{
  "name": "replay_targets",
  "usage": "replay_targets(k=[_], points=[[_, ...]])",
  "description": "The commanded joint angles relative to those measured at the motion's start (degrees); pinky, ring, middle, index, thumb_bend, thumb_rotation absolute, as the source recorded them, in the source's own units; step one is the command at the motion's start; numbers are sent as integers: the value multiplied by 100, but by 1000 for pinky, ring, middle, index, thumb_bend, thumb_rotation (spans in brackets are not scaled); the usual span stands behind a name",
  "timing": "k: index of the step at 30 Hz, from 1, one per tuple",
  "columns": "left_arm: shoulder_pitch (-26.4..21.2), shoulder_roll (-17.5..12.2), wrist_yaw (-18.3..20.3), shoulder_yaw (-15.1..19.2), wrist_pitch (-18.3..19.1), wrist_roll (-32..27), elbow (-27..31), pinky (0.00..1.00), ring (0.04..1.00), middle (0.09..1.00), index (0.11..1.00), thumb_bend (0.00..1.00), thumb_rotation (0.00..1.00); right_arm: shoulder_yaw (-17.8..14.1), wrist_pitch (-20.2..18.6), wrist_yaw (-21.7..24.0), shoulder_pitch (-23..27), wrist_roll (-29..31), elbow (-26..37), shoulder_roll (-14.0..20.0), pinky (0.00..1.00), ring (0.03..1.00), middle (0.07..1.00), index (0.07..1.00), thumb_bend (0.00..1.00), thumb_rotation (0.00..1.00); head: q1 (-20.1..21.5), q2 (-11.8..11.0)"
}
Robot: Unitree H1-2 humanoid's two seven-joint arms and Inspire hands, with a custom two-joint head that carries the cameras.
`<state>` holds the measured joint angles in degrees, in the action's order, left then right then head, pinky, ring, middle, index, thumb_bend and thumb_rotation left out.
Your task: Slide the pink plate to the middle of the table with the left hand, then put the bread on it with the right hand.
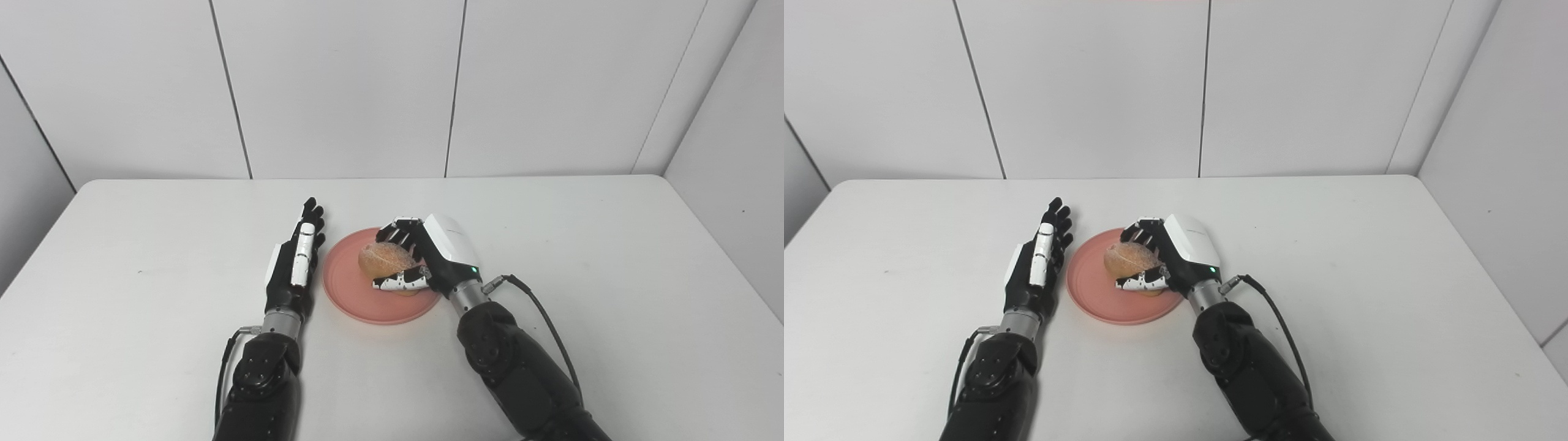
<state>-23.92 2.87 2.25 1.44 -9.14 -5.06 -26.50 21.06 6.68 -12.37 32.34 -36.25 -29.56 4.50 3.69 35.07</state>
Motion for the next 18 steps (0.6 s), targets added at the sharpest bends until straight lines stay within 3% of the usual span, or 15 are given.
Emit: replay_targets(k=[1,3,7,12,18], points=[[43,68,-23,-14,-3,-1,1,1000,1000,984,969,537,1000,8,175,12,203,-22,246,37,473,574,625,499,508,88,-8,-6],[46,67,-36,-11,-9,7,8,1000,1000,981,966,540,1000,34,97,180,139,-11,418,86,624,707,756,753,571,351,-6,-5],[47,58,-42,-20,-35,29,-3,1000,1000,977,964,535,1000,58,56,471,42,29,694,179,758,830,869,908,663,648,-4,-2],[48,45,-26,-24,-18,27,1,1000,1000,979,963,540,1000,26,220,548,-92,58,968,293,807,886,917,964,696,754,3,0],[61,41,16,-13,21,-31,59,1000,1000,982,965,536,1000,-85,142,644,-338,113,1437,389,798,900,940,991,702,794,16,18]])
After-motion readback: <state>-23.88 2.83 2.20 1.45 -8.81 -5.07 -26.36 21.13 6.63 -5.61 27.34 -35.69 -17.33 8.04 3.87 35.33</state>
